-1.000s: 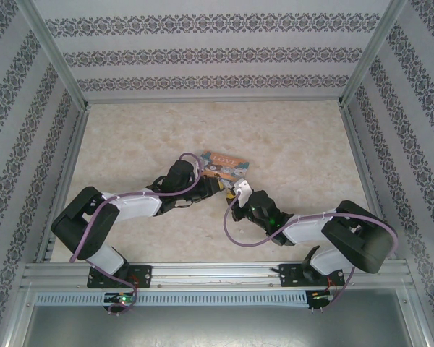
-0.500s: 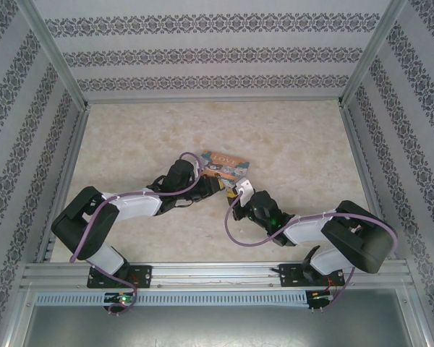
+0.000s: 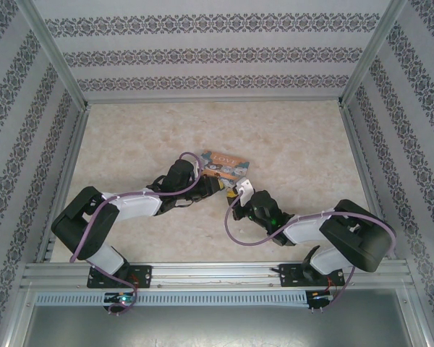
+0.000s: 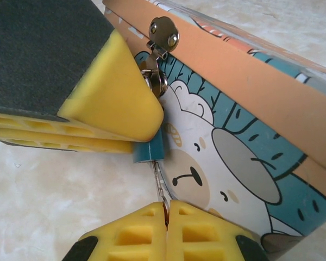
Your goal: Unlock a padlock with a key
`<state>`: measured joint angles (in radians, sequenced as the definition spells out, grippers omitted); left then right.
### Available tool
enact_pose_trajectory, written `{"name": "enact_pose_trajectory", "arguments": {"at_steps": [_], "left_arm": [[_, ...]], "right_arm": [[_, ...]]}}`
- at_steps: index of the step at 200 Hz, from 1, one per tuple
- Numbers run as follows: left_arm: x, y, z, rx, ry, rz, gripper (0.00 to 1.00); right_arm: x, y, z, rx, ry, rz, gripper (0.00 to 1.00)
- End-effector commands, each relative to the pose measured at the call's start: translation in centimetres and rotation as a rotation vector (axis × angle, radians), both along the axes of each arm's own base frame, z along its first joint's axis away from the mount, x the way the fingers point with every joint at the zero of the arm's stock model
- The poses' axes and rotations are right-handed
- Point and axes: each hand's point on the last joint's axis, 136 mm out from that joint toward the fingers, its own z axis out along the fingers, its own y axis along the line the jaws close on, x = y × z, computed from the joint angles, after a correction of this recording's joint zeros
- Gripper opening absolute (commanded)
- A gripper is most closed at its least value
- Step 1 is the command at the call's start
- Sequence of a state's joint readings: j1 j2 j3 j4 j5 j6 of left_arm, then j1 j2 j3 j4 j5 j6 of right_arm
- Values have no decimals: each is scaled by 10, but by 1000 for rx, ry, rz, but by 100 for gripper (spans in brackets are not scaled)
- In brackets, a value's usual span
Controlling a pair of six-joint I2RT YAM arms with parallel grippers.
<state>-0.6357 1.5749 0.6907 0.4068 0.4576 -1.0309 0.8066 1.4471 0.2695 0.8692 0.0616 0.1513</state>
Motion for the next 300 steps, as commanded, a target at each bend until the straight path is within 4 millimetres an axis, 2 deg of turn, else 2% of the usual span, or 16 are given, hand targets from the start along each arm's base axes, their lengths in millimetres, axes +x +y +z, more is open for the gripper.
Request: {"name": "enact_pose_trajectory", "arguments": {"at_steps": [1,59,133,237,300], "left_arm": [[-5,-18,34,-80,-62,-58,19],[-5,-17,33,-81,-58,-49,19],[-3,-16,33,-74,-61,-42,19],[-4,-16,35,-72,-63,-46,19],[-4,-17,36,-77,-62,-50,19]], "right_arm": [[6,11,23,88,-51,18,0],[7,10,27,114,-70,12,0],[-1,-2,21,104,-61,-2,0],[-4,8,23,111,-59,49,0],[3,9,28,115,-78,27,0]]}}
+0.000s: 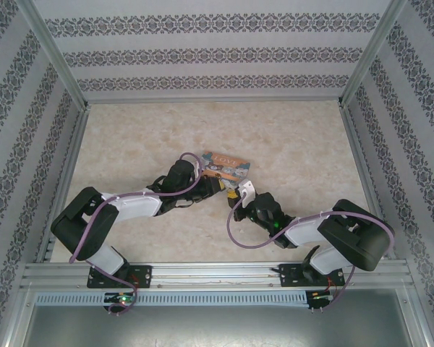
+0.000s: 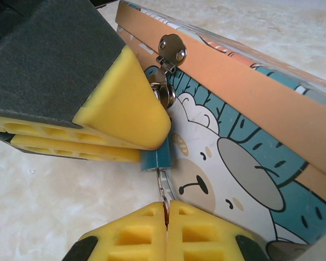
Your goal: Unlock a padlock with a key
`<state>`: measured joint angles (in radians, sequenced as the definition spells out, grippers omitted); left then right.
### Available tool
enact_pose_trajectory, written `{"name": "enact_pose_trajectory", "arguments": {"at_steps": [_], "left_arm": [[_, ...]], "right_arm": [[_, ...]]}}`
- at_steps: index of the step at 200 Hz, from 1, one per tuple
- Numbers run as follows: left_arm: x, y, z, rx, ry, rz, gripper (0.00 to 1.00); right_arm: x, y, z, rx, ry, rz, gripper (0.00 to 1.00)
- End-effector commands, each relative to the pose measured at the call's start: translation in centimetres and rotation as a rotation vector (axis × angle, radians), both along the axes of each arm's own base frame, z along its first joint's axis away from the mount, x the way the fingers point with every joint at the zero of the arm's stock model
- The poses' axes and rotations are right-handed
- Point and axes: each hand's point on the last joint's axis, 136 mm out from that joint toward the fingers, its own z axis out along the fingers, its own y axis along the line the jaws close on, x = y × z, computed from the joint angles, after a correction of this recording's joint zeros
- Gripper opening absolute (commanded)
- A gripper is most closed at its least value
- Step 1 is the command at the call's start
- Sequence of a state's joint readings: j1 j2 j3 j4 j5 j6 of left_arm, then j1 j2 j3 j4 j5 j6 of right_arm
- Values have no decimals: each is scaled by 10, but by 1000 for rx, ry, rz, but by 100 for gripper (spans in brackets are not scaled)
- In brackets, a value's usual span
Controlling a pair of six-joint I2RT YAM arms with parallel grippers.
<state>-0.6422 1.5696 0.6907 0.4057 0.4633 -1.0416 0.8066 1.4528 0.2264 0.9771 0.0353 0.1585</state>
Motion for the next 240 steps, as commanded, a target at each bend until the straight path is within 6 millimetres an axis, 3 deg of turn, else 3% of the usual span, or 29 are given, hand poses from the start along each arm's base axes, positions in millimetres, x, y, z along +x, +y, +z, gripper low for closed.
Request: {"name": "enact_pose_trajectory", "arguments": {"at_steps": [1,149,172,176,240], "left_arm": [[-1,-14,34,-68,-69,-43,19],[-3,-16,35,-80,-62,-49,19],[-4,-16,36,-82,-63,-52,19],[-4,-16,36,-82,-62,-51,18],[-5,-17,34,-77,-57,-57,18]], "right_arm": [[8,8,21,62,-48,5,0],[25,30,51,198,-74,92,0],[24,30,48,194,-66,107,0],[30,35,59,213,-89,111,0],[39,39,77,242,-135,131,0]]}}
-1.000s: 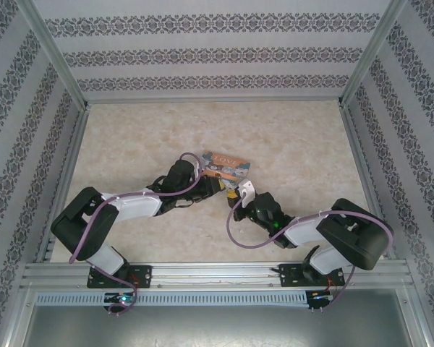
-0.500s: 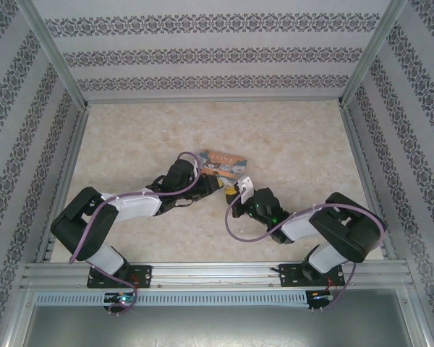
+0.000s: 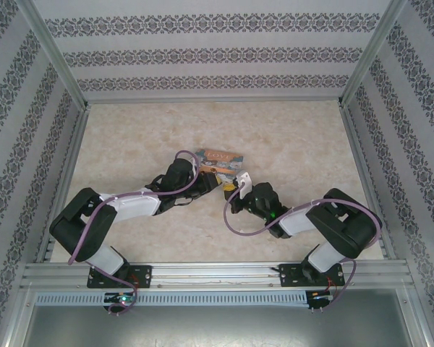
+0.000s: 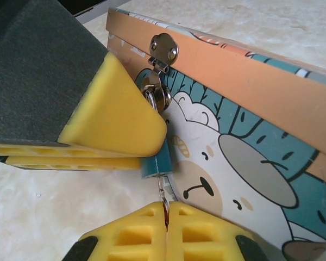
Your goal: Unlock a padlock with a key
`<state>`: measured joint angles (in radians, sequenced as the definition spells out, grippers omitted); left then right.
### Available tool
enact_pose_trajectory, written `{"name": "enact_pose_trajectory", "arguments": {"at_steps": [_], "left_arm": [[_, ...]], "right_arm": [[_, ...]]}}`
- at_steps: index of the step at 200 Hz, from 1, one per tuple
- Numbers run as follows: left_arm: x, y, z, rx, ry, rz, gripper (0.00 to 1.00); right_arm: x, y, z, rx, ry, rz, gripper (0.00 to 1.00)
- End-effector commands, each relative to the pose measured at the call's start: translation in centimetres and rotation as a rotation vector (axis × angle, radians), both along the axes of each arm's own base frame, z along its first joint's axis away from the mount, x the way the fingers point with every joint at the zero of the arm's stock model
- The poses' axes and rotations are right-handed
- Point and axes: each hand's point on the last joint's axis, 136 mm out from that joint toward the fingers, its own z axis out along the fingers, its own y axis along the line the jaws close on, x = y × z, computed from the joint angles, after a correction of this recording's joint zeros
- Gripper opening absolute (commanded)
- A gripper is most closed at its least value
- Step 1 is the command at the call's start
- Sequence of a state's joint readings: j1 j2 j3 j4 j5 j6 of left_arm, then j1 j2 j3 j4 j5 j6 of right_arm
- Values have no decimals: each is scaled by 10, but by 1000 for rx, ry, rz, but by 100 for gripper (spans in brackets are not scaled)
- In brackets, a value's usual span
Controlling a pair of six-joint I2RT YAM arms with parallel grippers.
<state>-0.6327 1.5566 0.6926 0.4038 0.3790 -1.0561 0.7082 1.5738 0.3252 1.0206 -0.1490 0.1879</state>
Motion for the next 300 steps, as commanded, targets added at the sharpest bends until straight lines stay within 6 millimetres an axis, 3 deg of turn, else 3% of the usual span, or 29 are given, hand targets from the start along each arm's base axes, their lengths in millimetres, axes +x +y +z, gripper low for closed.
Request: {"name": "enact_pose_trajectory", "arguments": {"at_steps": [1,65,84,177,208,214,254,300], "left_arm": [[-20,-28,31,-95,-34,-147,19],[-21,-29,28,-91,-28,-152,19],[-21,-29,26,-94,-28,-150,19],[-13,-28,10,-83,-26,-124,19],[-8,-30,3,-83,-23,-122,20],[-8,-31,1,-82,-20,-123,20],[-1,-34,-12,-82,-7,-119,20],[-1,-31,-28,-68,16,-105,28]], "right_arm": [[16,24,73,174,-177,53,0],[22,29,90,220,-193,79,0],[22,30,86,213,-185,81,0],[13,6,14,111,3,18,0],[15,-1,3,94,45,0,0],[8,-7,-9,77,78,-2,0],[5,-11,-30,59,150,-6,0],[2,-17,-52,35,220,-21,0]]}}
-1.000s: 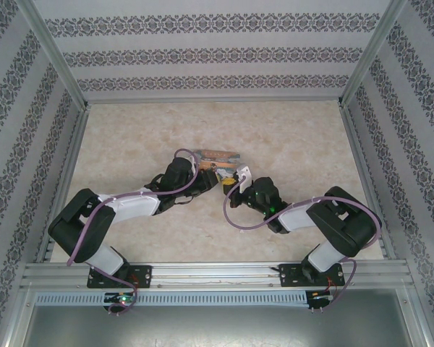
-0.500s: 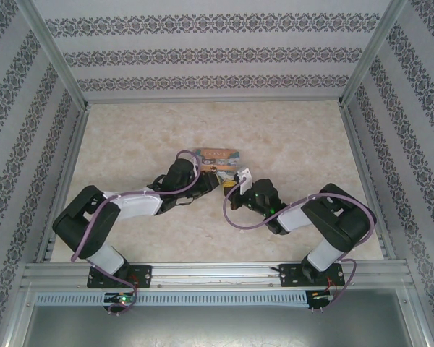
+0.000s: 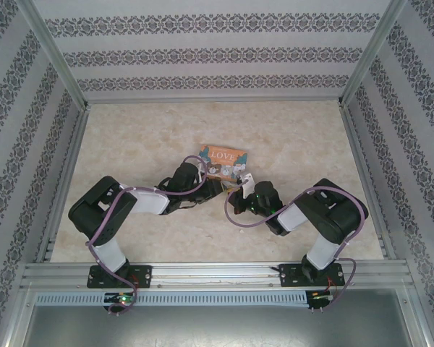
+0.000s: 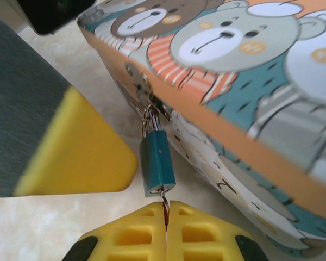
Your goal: Unlock a padlock with a key
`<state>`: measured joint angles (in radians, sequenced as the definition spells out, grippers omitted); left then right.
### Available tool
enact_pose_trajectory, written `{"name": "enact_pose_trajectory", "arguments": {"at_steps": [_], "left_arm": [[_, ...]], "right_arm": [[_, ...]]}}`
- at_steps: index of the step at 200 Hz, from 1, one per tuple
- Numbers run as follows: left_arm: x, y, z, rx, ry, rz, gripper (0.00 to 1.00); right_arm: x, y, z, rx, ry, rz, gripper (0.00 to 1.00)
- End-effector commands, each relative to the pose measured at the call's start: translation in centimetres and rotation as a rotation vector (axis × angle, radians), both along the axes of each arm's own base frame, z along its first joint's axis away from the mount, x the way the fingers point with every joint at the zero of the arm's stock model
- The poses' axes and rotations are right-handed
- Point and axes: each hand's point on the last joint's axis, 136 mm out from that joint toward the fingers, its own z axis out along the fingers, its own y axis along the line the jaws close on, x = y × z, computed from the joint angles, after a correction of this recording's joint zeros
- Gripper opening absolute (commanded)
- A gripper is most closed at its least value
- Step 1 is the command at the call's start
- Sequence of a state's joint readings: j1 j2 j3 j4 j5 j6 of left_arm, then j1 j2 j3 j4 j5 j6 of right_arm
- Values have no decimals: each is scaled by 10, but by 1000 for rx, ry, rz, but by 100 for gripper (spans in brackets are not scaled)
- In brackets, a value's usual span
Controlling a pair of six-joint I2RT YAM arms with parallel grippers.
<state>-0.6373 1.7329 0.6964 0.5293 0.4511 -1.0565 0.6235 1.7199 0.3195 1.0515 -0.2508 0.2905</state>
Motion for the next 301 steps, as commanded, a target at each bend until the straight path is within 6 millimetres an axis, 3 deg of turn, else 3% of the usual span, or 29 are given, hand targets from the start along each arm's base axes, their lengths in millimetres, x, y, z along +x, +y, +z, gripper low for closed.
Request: {"name": "enact_pose_trajectory", "arguments": {"at_steps": [1,63,111,189,207,254,301], "left_arm": [[1,-15,16,-67,-44,-37,28],[-6,1,20,-46,-60,-18,39],[-14,29,47,-7,-171,20,46],[-25,76,80,-42,-323,186,54],[-28,83,80,-60,-313,220,55],[-35,86,73,-184,-263,270,55],[-32,74,65,-273,-207,262,53]], "right_arm": [[-3,-1,-6,20,30,5,0],[-8,-7,-16,17,85,0,0],[-14,-6,-14,30,134,12,0],[-24,-1,-1,78,264,31,0],[-16,8,17,117,263,33,0],[-20,8,26,181,385,-18,0],[-27,11,30,253,506,-57,0]]}}
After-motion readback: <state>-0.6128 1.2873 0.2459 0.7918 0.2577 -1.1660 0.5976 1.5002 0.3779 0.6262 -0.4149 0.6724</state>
